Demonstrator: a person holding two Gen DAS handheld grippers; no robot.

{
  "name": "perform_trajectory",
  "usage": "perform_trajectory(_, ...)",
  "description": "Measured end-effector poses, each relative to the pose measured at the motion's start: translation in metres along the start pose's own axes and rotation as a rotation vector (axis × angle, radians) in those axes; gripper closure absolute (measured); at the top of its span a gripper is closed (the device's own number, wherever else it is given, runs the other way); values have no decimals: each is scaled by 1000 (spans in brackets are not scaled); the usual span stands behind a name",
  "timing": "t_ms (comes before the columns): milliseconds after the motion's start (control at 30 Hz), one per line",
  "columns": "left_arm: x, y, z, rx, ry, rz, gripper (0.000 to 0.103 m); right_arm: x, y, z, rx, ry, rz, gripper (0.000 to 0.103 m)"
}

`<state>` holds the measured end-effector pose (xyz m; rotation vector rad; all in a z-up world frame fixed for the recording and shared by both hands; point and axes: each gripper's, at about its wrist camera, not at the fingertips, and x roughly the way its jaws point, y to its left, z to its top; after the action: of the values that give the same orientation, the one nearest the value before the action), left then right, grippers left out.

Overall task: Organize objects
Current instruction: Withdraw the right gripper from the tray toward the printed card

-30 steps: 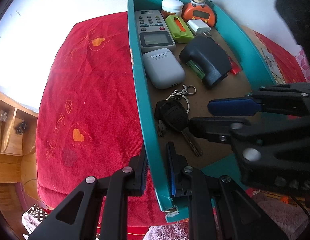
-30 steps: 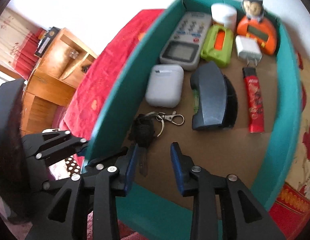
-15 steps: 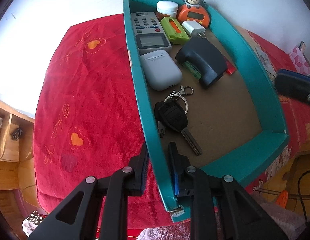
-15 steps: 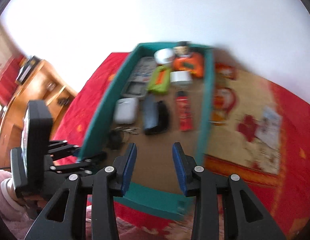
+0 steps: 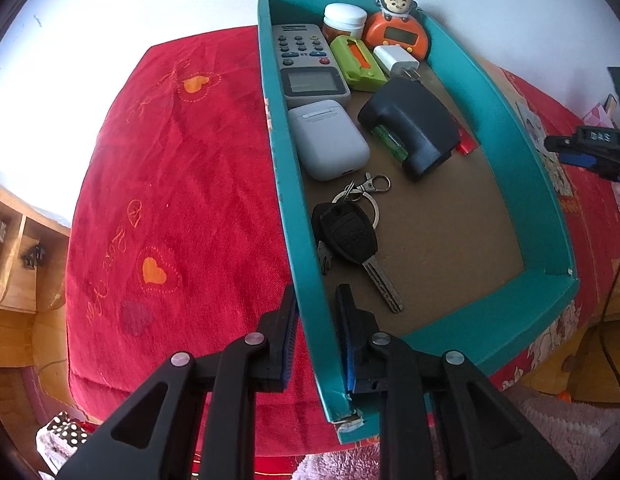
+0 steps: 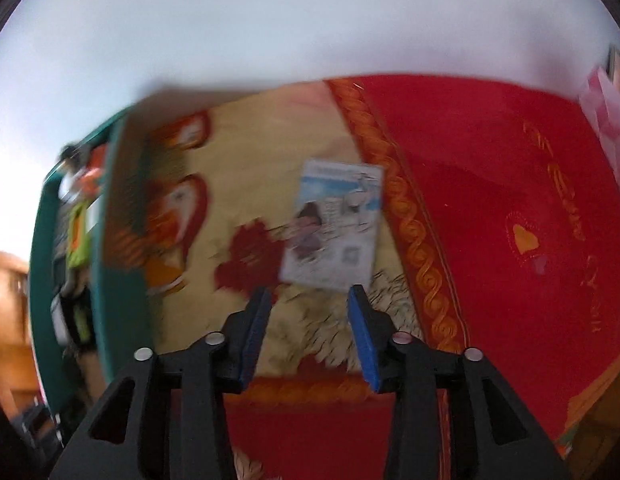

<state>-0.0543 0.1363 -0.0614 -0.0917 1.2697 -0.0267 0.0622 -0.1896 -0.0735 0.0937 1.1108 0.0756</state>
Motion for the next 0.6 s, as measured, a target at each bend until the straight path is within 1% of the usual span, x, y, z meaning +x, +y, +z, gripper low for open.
perform_trajectory(67, 0, 0, -1, -8, -1, 4, 86, 6, -4, 6, 17, 12, 10, 55)
perform_trajectory(167, 1, 0, -2, -24, -4, 15, 88, 8, 1, 15, -24, -7, -26, 48)
perform_trajectory(233, 1, 0, -4, -32, -5, 26, 88, 11, 6, 19, -55, -15, -45, 47)
perform_trajectory(267, 1, -1, -4, -36, -5, 29, 89, 12, 7, 20, -58, -14, -50, 46)
perform_trajectory(333, 1, -2, -5, -50, -5, 33, 89, 13, 11, 22, -76, -39, -77, 43)
perform_trajectory(400, 1, -3, -7, -55, -7, 37, 89, 14, 14, 21, -77, -62, -92, 34)
perform_trajectory(467, 1, -4, -8, -58, -7, 38, 89, 14, 16, 21, -67, -77, -85, 26)
perform_trajectory(600, 1, -4, -7, -59, -8, 38, 89, 18, 20, 20, -72, -84, -118, 25)
